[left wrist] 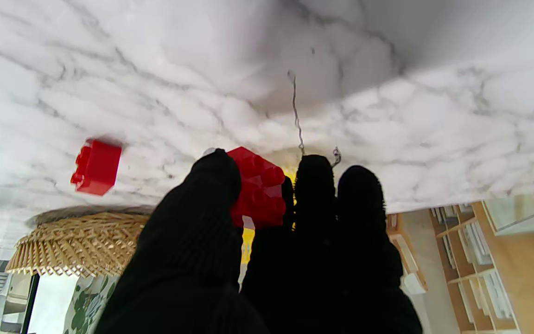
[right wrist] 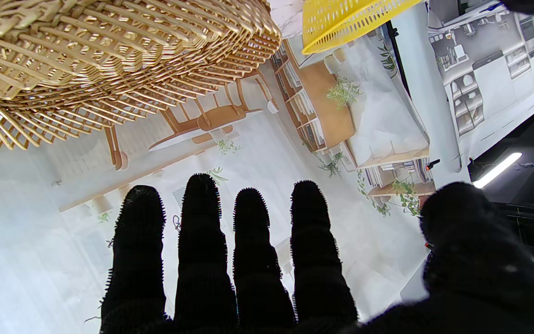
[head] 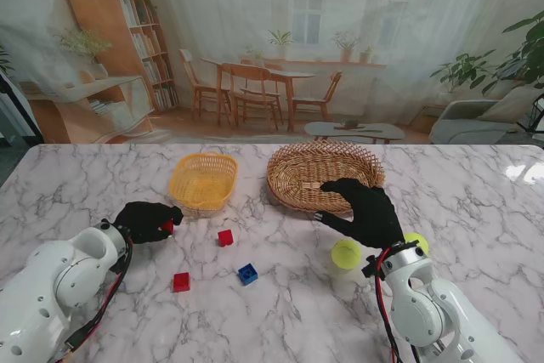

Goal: Sort the blocks and the balls into two baskets

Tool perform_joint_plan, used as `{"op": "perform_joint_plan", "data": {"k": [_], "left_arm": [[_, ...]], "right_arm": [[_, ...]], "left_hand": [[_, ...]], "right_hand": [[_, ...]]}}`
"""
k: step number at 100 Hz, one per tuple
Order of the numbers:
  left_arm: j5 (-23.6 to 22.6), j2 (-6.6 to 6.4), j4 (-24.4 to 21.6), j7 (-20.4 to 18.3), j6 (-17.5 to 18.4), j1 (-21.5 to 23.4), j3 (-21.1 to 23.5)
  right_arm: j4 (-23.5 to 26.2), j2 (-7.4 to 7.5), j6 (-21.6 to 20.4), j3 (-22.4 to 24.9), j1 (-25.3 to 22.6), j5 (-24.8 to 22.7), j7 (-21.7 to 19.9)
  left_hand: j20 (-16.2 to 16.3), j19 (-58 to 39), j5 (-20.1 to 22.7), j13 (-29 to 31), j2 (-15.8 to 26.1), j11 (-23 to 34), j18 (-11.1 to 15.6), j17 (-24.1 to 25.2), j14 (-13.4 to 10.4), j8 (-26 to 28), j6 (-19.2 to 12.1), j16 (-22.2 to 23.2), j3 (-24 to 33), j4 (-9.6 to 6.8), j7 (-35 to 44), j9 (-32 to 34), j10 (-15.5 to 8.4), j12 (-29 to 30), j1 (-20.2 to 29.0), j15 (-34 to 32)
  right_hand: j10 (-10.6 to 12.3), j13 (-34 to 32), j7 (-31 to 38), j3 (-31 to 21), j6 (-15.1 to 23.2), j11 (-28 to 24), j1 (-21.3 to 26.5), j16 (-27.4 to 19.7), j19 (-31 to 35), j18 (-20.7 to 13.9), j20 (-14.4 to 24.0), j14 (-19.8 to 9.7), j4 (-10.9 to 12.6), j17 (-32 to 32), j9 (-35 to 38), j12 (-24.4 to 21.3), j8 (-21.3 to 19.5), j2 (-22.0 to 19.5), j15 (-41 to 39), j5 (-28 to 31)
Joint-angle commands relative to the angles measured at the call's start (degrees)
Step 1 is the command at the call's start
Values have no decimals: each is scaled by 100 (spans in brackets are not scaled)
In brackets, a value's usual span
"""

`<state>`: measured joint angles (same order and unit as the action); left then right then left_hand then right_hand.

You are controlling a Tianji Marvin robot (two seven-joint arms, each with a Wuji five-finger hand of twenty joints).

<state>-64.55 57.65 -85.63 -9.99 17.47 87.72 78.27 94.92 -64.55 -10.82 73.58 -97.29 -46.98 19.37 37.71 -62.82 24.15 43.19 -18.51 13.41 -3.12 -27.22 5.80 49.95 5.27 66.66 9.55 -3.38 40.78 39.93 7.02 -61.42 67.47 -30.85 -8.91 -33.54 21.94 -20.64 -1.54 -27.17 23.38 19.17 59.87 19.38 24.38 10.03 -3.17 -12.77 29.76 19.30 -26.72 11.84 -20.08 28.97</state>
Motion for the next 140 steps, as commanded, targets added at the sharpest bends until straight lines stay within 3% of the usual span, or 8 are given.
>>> {"op": "perform_joint_plan", "data": {"k": [1, 29, 49, 67, 97, 130, 132, 140], "left_arm": [[-46, -10, -169, -60, 36, -66, 45], [-37, 8, -451, -78, 255, -333, 172], [108, 27, -326, -138, 132, -882, -65], [88, 41, 47, -42, -82, -1454, -562], [916, 165, 1178, -35, -1050, -2556, -1902], [1424, 282, 1954, 134, -1540, -3150, -2815], [1442, 286, 1988, 138, -1554, -3171, -2850], [1545, 297, 2086, 110, -1612, -3233, -2959]], "right_arm": [[-6, 2, 29, -13, -8, -11, -20], [-21, 4, 37, -36, 14, 1, -48], [-37, 10, 42, -63, 43, 15, -97], [-43, 14, 17, -69, 51, -6, -95], [-29, 15, -23, -82, 52, -13, -91], [-21, 13, -49, -84, 46, -10, -77], [-21, 13, -48, -86, 46, -11, -77], [-21, 14, -40, -91, 48, -13, -78]], "left_hand": [[88, -179, 43, 187, 56, 346, 18, -58, 72, -29, -99, -30, 180, 1, 91, 491, -356, -133, 500, -164], [78, -184, 33, 167, 135, 307, -13, -42, 82, -57, -99, -130, 148, 12, 117, 494, -352, -134, 509, -148], [66, -179, 32, 153, 132, 273, -8, -41, 91, -79, -113, -172, 130, 6, 116, 484, -372, -130, 517, -156], [55, -169, -5, 128, 110, 268, 27, -19, 50, -83, -124, -246, 60, 14, 145, 474, -375, -141, 434, -155], [21, -110, -64, 32, 183, 219, 47, 46, 51, -176, -79, -434, -13, 21, 106, 391, -341, -100, 434, -150], [17, -99, -134, -67, 232, 199, 38, 120, 37, -230, -49, -613, -98, 36, 79, 304, -313, -80, 398, -159], [14, -84, -144, -96, 252, 197, 38, 133, 41, -259, -34, -839, -173, 34, 61, 285, -299, -60, 414, -229], [-36, 47, -152, -207, 296, 447, 3, 206, 78, -387, 48, -1028, -261, 28, -178, 3, -226, 248, 280, -170]], "right_hand": [[-35, -98, -59, 53, 123, 77, 34, 85, -60, 107, 75, 43, 131, 102, 14, 36, -29, -194, 273, -7], [-51, -95, -60, 54, 121, 82, 40, 85, -60, 110, 77, 48, 131, 103, 8, 35, -31, -194, 272, -3], [-51, -93, -59, 54, 120, 80, 45, 84, -58, 111, 79, 50, 132, 101, 3, 35, -32, -198, 274, -2], [-49, -107, -62, 58, 119, 78, 41, 85, -52, 114, 82, 42, 132, 93, 15, 35, -32, -196, 268, 0], [-38, -110, -61, 58, 120, 76, 44, 87, -50, 114, 82, 46, 133, 91, 15, 36, -34, -199, 266, 3], [-32, -111, -55, 56, 118, 72, 46, 87, -50, 108, 82, 45, 135, 89, 20, 38, -38, -197, 267, 2], [-33, -111, -55, 57, 120, 72, 43, 87, -50, 107, 82, 41, 135, 89, 20, 38, -38, -198, 267, 0], [-44, -118, -56, 57, 121, 74, 44, 88, -49, 106, 83, 36, 135, 89, 11, 37, -38, -196, 263, -4]]}}
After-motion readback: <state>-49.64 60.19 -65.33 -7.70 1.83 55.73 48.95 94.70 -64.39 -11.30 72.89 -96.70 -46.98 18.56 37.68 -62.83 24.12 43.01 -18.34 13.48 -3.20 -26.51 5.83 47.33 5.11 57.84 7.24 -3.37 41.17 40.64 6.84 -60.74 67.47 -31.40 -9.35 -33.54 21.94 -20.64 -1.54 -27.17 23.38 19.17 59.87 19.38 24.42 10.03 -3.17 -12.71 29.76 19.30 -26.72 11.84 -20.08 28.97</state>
